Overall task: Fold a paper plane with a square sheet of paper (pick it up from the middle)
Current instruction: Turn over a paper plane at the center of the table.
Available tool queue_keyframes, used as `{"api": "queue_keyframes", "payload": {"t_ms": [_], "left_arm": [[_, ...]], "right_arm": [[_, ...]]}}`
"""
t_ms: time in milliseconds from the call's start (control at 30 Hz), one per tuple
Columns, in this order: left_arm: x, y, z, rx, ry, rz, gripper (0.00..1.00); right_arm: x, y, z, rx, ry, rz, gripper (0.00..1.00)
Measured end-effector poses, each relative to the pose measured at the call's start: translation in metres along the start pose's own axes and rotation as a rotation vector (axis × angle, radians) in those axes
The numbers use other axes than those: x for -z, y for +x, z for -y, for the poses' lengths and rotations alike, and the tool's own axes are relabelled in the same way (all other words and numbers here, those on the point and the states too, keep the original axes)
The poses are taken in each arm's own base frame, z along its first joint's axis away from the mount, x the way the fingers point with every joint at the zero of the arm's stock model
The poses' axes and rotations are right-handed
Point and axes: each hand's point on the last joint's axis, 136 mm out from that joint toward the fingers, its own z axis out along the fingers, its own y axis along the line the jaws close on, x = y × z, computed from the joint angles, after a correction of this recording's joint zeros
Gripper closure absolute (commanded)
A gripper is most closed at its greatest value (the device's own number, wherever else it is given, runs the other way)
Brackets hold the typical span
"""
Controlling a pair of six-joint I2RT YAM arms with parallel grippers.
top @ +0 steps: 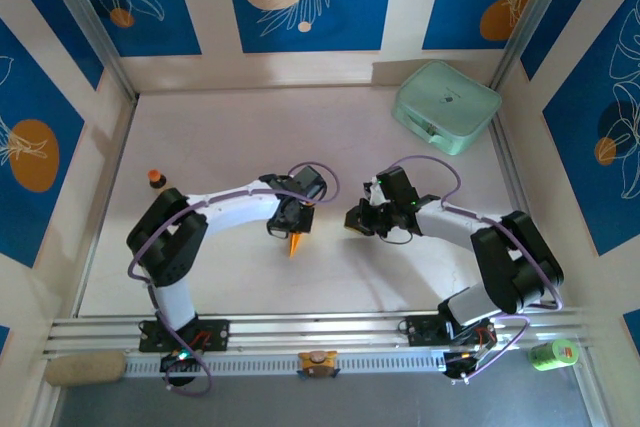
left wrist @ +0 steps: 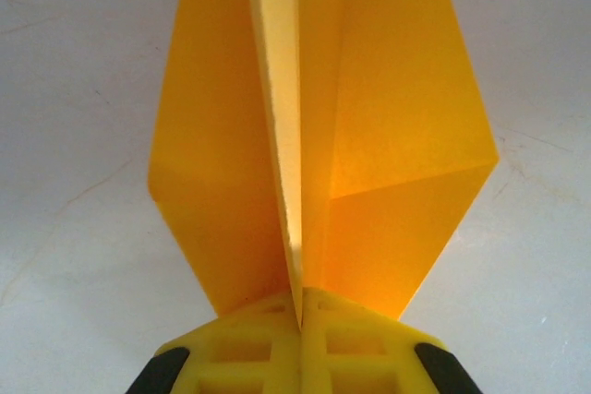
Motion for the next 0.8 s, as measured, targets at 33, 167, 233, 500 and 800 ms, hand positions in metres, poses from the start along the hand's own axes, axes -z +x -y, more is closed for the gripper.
{"api": "queue_keyframes", "payload": {"t_ms": [33, 167, 233, 500, 800], "left_arm": [[0.0001, 0.0004, 0.0008, -0.001, -0.001, 0.001, 0.95], [0.0005, 0.0022, 0.0036, -0.009, 0.001, 0.001, 0.94], [0.0005, 0.0025, 0.0039, -0.01, 0.001, 0.001, 0.92], [0.0004, 0.0028, 0.0042, -0.007, 0.001, 0.001, 0.86], [-0.0006, 0.0032, 0.0042, -0.007, 0.0, -0.002, 0.85]], "right_arm": [[-0.0006, 0.0003, 0.0001, 0.001, 0.0, -0.002, 0.88], [-0.0021, 0.0011, 0.0003, 0.001, 0.0, -0.006, 0.88], [-0.0025, 0.0012, 0.0007, 0.0, 0.0, -0.008, 0.88], [-0.0026, 0.0007, 0.0002, 0.002, -0.002, -0.006, 0.88], [-0.0047, 0.0017, 0.003, -0.005, 0.006, -0.013, 0.88]]}}
